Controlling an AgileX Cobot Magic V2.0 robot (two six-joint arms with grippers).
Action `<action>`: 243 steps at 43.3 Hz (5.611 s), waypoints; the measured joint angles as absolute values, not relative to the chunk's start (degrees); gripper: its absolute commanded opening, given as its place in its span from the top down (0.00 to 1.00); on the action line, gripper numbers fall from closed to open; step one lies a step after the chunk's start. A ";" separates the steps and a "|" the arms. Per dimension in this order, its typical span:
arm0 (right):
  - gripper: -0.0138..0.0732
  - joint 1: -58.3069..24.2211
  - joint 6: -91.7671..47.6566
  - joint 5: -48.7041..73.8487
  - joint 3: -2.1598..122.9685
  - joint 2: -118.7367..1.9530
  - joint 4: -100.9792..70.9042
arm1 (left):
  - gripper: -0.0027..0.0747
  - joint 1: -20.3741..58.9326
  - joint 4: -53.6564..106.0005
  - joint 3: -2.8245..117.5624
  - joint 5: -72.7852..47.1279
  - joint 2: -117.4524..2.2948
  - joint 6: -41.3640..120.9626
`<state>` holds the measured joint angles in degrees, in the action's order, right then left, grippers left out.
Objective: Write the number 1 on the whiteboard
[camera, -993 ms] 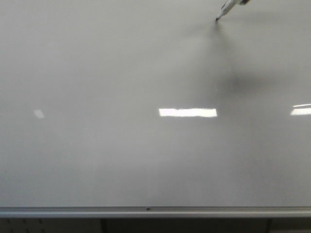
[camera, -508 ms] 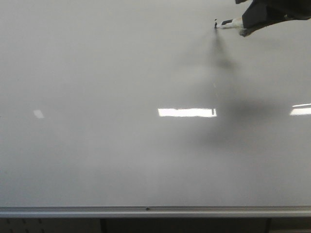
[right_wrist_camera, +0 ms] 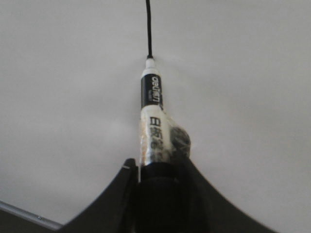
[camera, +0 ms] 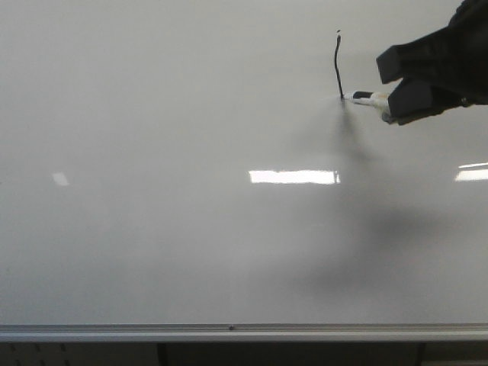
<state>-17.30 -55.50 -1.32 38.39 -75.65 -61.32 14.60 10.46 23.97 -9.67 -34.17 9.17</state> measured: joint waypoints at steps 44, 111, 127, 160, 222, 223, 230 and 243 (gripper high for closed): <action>0.91 -17.30 -55.28 21.89 47.73 -55.29 -63.17 | 0.94 14.60 10.46 23.97 -9.98 -34.17 9.17; 0.91 -30.49 -52.73 58.12 66.02 -69.41 -28.93 | 0.49 52.58 4.49 64.96 -45.45 -74.47 30.16; 0.91 -30.49 -52.86 58.95 66.02 -69.41 -31.67 | 0.52 52.58 4.74 64.96 -44.61 -74.47 30.16; 0.48 -30.49 -53.94 57.54 66.15 -69.41 -34.74 | 0.99 52.92 4.41 65.08 -46.99 -74.47 32.48; 0.92 -4.92 -35.27 31.79 36.78 -34.74 -38.97 | 0.99 -4.06 4.92 47.31 -23.39 -79.25 9.32; 0.92 -4.92 -35.27 31.79 36.78 -34.74 -38.97 | 0.99 -4.06 4.92 47.31 -22.41 -79.87 9.32; 0.92 -4.92 -35.27 31.79 36.78 -34.74 -38.97 | 0.99 -4.06 4.92 47.31 -16.98 -84.34 9.20; 0.92 -4.92 -35.27 31.79 36.78 -34.74 -38.97 | 0.96 -4.06 4.92 47.31 -12.01 -90.81 9.20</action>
<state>-4.92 -35.27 31.79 36.78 -34.74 -38.97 -4.06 4.92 47.31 -12.01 -90.81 9.20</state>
